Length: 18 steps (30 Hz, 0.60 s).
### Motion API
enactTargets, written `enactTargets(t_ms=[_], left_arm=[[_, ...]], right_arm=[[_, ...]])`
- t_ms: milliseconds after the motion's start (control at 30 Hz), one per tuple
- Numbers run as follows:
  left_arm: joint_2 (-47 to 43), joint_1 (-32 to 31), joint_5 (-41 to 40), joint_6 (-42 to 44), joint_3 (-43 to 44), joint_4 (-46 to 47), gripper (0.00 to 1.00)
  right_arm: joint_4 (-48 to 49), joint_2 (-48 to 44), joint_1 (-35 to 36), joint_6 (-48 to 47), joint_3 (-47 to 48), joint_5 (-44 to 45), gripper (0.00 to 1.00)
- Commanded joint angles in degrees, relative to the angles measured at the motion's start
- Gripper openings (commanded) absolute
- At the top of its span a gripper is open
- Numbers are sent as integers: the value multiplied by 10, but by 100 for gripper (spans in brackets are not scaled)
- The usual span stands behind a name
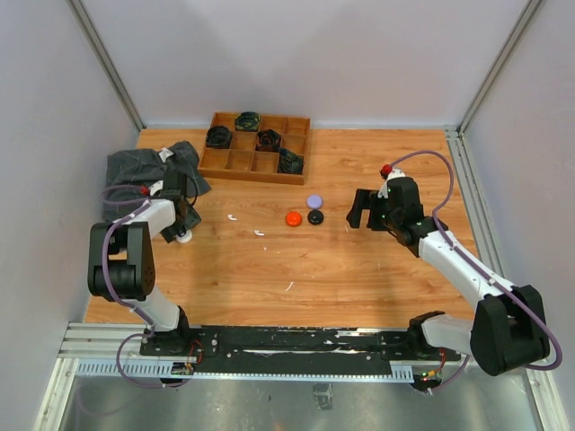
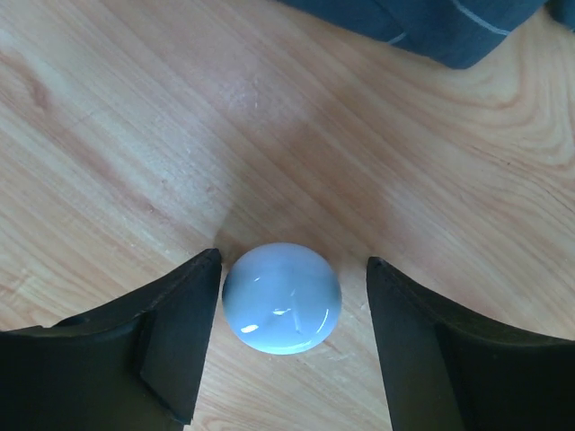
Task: Insert the wireless bluetooth earbuds into the charging case
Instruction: Pick up the charging case at the center of the board.
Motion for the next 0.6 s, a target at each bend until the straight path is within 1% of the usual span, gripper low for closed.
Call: enactTargets(t_ms=[0, 100, 200, 233, 433, 567], left_arm=[[22, 3, -6, -3, 20, -29, 69], [18, 4, 6, -11, 11, -29, 64], [-1, 4, 33, -20, -8, -22, 54], [-11, 4, 43, -23, -20, -18, 52], [-58, 4, 133, -46, -65, 9, 48], [-96, 3, 202, -70, -94, 41, 43]], right_arm=[[-6, -11, 19, -14, 19, 15, 98], [3, -12, 19, -17, 18, -4, 99], [11, -13, 20, -19, 17, -20, 99], [15, -14, 20, -20, 15, -27, 99], [44, -7, 21, -22, 6, -64, 100], [91, -7, 21, -17, -9, -117, 99]])
